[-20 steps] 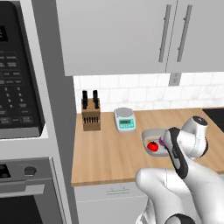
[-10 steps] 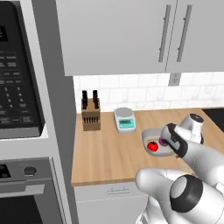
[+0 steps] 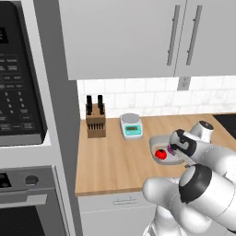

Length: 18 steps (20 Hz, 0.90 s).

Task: Take the meat container that has the fish and place it on the second highest rack of the freezer. Then take the vegetable container that has the onion and tomato and place it on the highest rack of the freezer.

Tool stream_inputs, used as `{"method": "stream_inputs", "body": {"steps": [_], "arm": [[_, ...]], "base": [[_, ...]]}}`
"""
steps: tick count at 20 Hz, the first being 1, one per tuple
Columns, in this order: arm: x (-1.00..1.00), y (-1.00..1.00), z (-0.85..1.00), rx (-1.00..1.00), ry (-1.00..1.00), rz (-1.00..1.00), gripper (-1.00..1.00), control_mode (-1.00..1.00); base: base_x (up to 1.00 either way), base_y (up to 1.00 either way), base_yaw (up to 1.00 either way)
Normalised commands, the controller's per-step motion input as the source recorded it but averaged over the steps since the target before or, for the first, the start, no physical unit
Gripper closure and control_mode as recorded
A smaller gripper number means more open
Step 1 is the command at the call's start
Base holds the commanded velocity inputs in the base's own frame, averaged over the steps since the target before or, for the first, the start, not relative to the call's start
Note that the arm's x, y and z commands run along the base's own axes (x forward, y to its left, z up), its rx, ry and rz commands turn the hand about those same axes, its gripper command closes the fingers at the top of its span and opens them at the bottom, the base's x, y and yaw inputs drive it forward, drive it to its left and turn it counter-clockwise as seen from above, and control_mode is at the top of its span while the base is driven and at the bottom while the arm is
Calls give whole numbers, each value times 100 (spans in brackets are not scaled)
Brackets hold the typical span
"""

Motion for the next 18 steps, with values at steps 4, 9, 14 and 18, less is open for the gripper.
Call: {"method": "stream_inputs", "body": {"steps": [4,9,14,18], "arm": [[10,7,-5,0,0,0,100,-100],[5,3,-7,0,2,1,100,-100],[-1,0,3,2,1,5,100,-100],[-6,0,44,2,0,9,100,-100]], "base": [[0,0,0],[0,0,0],[0,0,0],[0,0,0]]}}
